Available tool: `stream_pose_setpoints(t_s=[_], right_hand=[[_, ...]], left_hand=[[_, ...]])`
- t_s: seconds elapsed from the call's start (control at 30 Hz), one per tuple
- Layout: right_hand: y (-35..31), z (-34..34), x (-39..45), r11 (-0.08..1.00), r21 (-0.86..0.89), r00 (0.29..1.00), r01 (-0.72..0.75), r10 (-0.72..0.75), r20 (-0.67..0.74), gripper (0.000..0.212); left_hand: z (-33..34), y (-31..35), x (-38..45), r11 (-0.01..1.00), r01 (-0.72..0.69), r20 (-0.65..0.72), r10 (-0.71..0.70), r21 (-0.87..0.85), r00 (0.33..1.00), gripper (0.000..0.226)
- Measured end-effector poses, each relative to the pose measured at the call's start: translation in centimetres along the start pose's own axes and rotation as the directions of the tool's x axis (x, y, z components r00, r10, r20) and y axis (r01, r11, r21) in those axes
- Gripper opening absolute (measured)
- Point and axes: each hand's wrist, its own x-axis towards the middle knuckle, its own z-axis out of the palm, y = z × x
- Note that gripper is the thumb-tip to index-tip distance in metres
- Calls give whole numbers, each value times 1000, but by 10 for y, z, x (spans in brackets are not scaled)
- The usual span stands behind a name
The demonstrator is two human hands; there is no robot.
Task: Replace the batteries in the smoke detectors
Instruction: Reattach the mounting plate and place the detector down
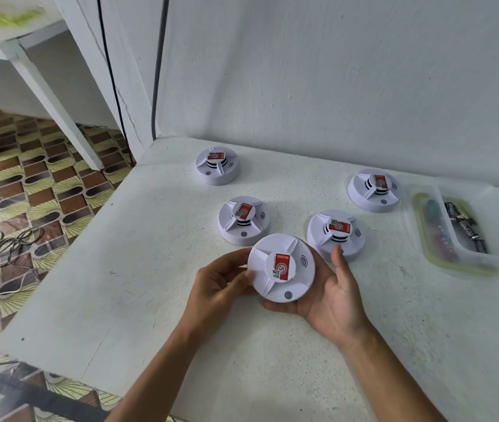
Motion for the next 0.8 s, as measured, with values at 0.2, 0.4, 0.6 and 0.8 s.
stream_pose_setpoints(t_s=[0.2, 0.4, 0.6, 0.8], right_hand=[[0, 2, 1, 1000, -27, 1000, 7, -7, -10, 80], [0, 3, 1, 999, -30, 1000, -11, 11, -19, 85], [0, 2, 0, 999, -46, 1000, -13, 12, -24, 85], [0, 1, 1, 998, -56, 999, -19, 18, -28, 83]], left_hand=[[0, -2, 0, 1000, 3, -2, -3, -15, 1000, 30], [-2, -4, 1, 1000, 10, -1, -10, -27, 1000, 30], [0, -3, 1, 1000, 0, -7, 0, -5, 1000, 29], [0, -3, 1, 1000, 1, -8, -1, 7, 1000, 30]])
